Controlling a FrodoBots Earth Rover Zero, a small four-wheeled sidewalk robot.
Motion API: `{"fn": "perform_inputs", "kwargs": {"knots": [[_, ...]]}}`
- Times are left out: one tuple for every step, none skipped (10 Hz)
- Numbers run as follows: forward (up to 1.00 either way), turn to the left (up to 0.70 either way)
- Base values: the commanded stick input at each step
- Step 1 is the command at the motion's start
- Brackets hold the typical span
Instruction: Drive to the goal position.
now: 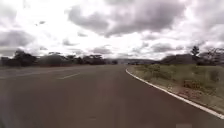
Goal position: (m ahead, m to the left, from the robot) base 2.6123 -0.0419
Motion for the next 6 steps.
{"fn": "perform_inputs", "kwargs": {"knots": [[0.44,0.0],[0.45,0.0],[0.45,0.0],[0.45,0.0],[0.45,0.0],[0.26,0.0]]}}
